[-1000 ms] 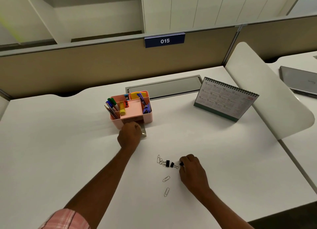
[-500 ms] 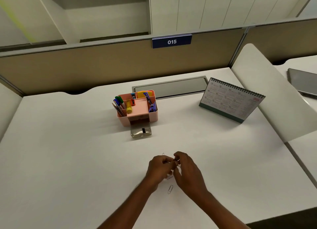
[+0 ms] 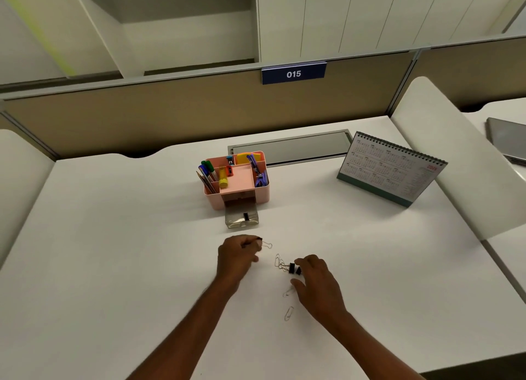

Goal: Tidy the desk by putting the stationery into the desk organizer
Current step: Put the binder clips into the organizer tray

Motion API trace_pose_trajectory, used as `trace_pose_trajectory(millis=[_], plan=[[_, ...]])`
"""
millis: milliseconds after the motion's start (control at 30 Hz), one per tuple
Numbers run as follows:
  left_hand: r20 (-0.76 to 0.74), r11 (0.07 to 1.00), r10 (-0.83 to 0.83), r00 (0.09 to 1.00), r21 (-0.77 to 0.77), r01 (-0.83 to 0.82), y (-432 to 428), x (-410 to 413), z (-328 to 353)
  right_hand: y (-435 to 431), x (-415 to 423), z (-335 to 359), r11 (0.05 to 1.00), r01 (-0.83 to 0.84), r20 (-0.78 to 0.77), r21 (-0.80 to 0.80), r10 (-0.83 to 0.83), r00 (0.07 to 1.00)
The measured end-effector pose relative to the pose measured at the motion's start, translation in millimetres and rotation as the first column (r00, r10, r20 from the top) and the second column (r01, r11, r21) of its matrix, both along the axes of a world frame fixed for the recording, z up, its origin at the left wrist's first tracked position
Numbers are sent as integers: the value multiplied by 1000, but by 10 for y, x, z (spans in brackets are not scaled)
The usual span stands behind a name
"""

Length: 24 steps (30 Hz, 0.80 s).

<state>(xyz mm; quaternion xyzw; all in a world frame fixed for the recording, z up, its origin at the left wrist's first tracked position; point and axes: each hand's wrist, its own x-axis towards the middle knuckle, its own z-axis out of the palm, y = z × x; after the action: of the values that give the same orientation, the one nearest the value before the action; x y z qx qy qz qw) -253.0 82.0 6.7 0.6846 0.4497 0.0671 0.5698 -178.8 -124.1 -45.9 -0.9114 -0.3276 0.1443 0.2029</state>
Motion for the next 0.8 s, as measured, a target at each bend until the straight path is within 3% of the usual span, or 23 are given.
trace_pose_trajectory(millis=[233, 467, 600, 800], plan=[[11, 963, 171, 985, 209, -169, 565, 261, 186, 24, 49, -102, 997, -14, 56, -72, 18, 998], [-271, 897, 139, 953, 442, -5, 837, 547, 139, 30, 57, -165, 999, 9, 86, -49, -5, 996], [-435, 893, 147, 889, 444, 69, 888, 684, 68, 30, 74, -198, 999, 12, 91, -44, -8, 996], [-556, 878, 135, 820, 451, 161, 898, 793, -35, 28, 101, -225, 1000, 4, 101, -27, -2, 995]])
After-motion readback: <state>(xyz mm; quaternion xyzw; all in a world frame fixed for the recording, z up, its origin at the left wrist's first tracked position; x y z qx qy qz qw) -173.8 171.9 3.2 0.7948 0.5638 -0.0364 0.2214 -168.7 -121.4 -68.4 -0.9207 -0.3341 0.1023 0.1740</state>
